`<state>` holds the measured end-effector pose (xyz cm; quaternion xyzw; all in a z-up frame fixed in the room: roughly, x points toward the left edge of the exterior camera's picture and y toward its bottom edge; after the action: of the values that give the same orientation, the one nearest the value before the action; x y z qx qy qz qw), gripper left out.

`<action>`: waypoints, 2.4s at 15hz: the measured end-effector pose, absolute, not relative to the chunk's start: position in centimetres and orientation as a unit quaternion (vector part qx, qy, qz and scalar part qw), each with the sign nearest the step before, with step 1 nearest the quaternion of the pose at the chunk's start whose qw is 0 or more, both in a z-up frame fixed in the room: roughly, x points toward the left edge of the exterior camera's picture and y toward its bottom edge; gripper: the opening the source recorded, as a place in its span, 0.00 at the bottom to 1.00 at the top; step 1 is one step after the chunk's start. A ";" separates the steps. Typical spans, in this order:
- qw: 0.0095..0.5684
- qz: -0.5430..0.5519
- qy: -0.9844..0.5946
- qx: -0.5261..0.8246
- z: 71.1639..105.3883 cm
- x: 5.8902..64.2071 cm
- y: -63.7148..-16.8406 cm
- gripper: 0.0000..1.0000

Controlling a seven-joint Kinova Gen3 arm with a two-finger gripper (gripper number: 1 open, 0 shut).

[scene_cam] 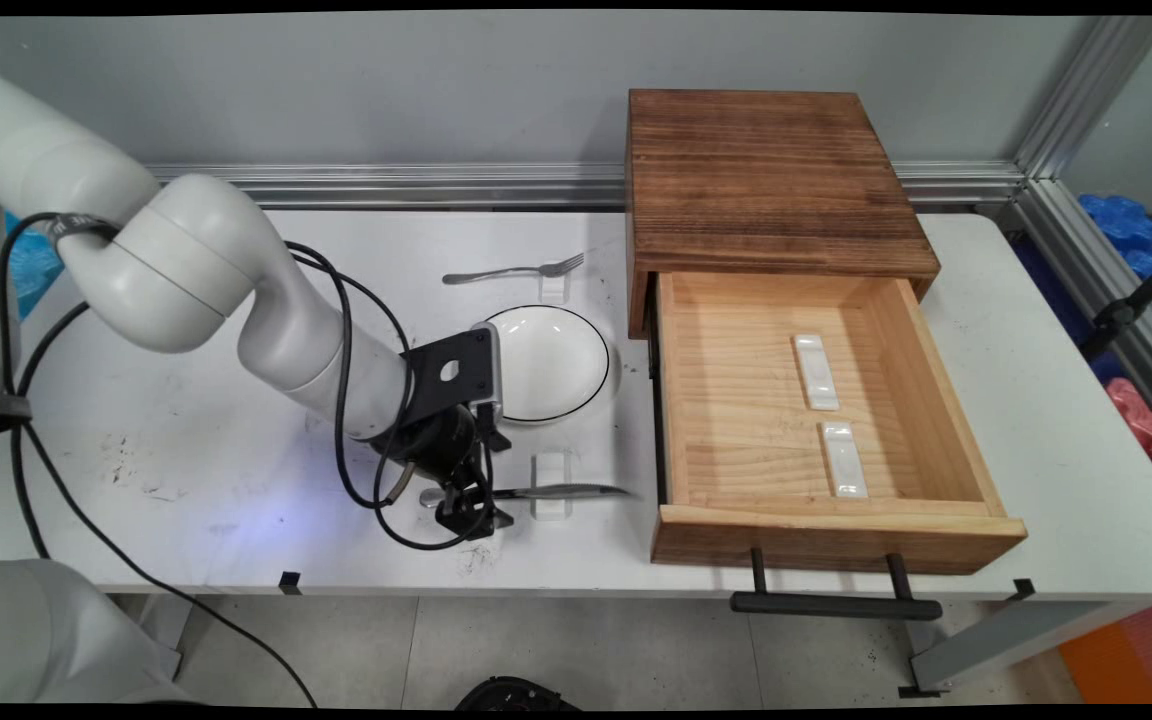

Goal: Pick up the knife from the right of the white plate, then place the picked object into the drawer

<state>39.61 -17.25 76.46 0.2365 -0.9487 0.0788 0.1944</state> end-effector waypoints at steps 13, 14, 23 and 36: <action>0.197 0.076 -0.949 0.235 76.6 39.1 -17.4 0.00; 0.198 0.076 -0.949 0.235 76.7 39.1 -17.5 0.00; 0.202 0.072 -0.949 0.232 79.9 39.3 -17.9 0.00; 0.216 0.066 -0.951 0.213 89.4 39.0 -19.2 0.00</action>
<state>39.03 -19.19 89.42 0.2128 -0.9507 0.0657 0.2157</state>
